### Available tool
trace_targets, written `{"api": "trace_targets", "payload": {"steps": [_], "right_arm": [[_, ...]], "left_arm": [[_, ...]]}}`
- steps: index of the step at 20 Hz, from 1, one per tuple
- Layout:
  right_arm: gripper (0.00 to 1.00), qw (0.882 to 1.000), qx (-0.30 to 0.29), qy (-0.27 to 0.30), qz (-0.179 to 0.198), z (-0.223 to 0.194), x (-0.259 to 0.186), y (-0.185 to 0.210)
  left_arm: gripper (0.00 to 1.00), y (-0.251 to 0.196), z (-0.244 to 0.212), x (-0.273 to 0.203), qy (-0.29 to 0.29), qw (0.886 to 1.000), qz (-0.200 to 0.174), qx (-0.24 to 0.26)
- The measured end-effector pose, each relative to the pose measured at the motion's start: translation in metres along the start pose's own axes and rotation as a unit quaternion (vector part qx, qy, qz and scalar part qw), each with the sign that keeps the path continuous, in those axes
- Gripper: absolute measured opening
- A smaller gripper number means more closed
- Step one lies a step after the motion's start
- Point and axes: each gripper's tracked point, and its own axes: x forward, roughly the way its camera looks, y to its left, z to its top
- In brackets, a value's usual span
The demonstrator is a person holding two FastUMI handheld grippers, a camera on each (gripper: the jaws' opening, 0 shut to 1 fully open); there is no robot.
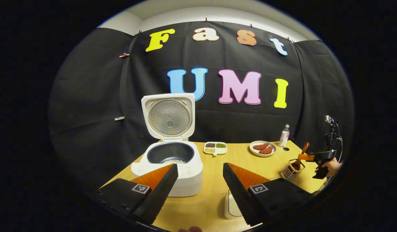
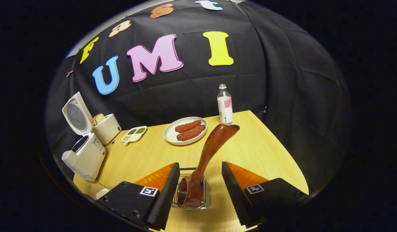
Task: Close the left gripper, press the button to open the rice cooker; take a wooden spoon from the chopstick holder with the right hand, scoop a spoonful of rice and pour it into the rice cooker, then put the wooden spoon back into the chopstick holder.
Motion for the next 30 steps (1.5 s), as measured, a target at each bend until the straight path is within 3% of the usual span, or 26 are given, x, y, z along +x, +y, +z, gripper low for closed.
{"api": "trace_targets", "payload": {"steps": [2, 4, 5, 7, 10, 11, 16, 19, 22, 30], "right_arm": [[0.73, 1.000, 0.012, 0.014, 0.006, -0.009, 0.008, 0.001], [0.50, 0.999, 0.021, 0.020, 0.020, -0.011, 0.012, 0.006], [0.34, 0.999, 0.024, 0.020, 0.019, -0.009, 0.010, 0.005], [0.27, 0.999, 0.030, 0.019, 0.020, -0.009, 0.008, 0.004], [0.24, 0.999, 0.042, 0.008, 0.032, 0.000, 0.003, 0.008], [0.19, 0.999, 0.037, -0.004, 0.025, 0.006, 0.003, 0.010], [0.19, 0.999, 0.007, -0.031, 0.038, 0.025, -0.008, 0.023], [0.10, 0.998, -0.005, -0.047, 0.040, 0.042, -0.024, 0.025], [0.10, 0.996, -0.025, -0.077, 0.039, 0.068, -0.046, 0.036], [0.10, 0.990, -0.019, -0.112, 0.081, 0.112, -0.131, 0.117]], "left_arm": [[0.99, 0.000, -0.004, -0.002, 0.006, 1.000, 0.008, 0.003], [0.96, 0.001, -0.006, -0.005, 0.009, 1.000, 0.014, 0.003], [0.96, 0.002, -0.007, -0.006, 0.010, 1.000, 0.018, 0.003], [0.96, 0.004, -0.008, -0.008, 0.011, 1.000, 0.024, 0.004], [0.96, 0.005, -0.005, -0.010, 0.007, 1.000, 0.027, 0.008], [0.96, 0.005, -0.004, -0.011, 0.007, 1.000, 0.026, 0.010], [0.96, 0.008, -0.005, -0.017, 0.006, 1.000, 0.024, 0.006], [0.95, 0.010, -0.002, -0.019, 0.002, 1.000, 0.021, 0.005], [0.95, 0.014, 0.000, -0.023, -0.001, 1.000, 0.016, -0.001], [0.95, 0.040, 0.005, -0.029, -0.009, 1.000, -0.001, -0.001]]}}
